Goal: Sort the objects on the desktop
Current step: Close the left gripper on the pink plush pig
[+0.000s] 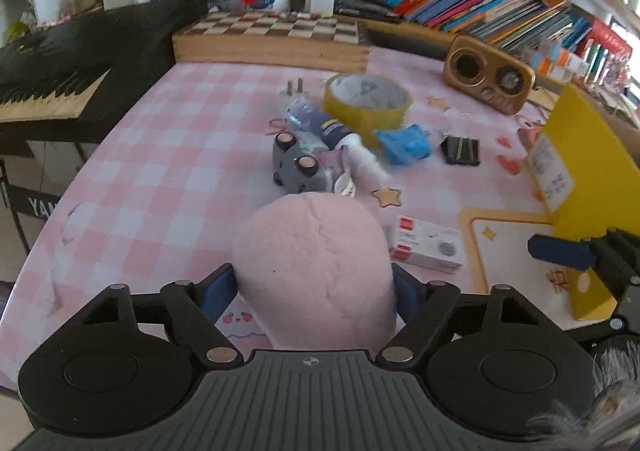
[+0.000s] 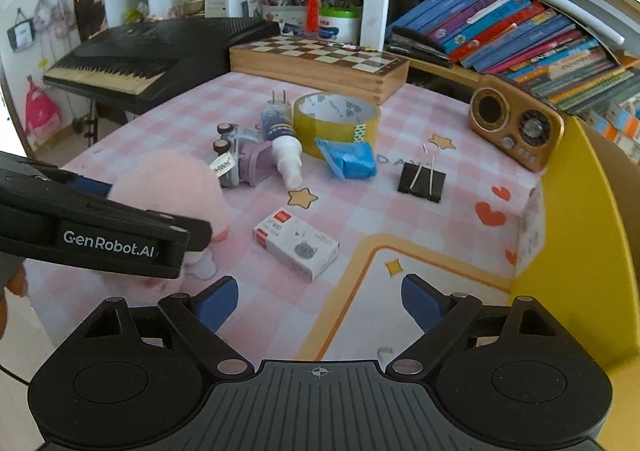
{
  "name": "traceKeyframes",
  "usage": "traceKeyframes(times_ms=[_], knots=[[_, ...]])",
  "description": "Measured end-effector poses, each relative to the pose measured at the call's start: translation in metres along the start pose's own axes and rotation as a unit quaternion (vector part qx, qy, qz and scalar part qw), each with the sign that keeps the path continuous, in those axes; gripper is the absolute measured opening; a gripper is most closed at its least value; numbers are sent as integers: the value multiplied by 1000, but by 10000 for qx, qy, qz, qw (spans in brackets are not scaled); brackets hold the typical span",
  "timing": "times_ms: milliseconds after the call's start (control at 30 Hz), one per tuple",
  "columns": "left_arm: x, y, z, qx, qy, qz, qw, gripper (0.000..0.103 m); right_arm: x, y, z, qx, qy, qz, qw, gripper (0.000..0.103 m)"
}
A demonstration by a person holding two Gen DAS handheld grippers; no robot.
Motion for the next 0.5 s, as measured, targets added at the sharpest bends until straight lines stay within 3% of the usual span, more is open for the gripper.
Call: traceKeyframes(times_ms=[167, 367, 500], knots=[[-1, -7, -10, 31, -127, 38, 9999, 57, -19, -6, -1, 138, -125, -15, 9998, 90], [14, -7, -40, 502, -291, 83, 9983, 56, -33, -12, -6, 259, -372, -71, 9989, 81], [22, -1, -47, 604, -252, 69, 9978, 56, -37, -16, -9, 243, -562, -58, 9981, 69]])
Point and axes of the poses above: each gripper's, at about its wrist camera, not at the fingertips, and x roughly against the way its jaws point, z to its right, y to its underside, the point moved 8 cm from there along -x, roughly the way its jaws point
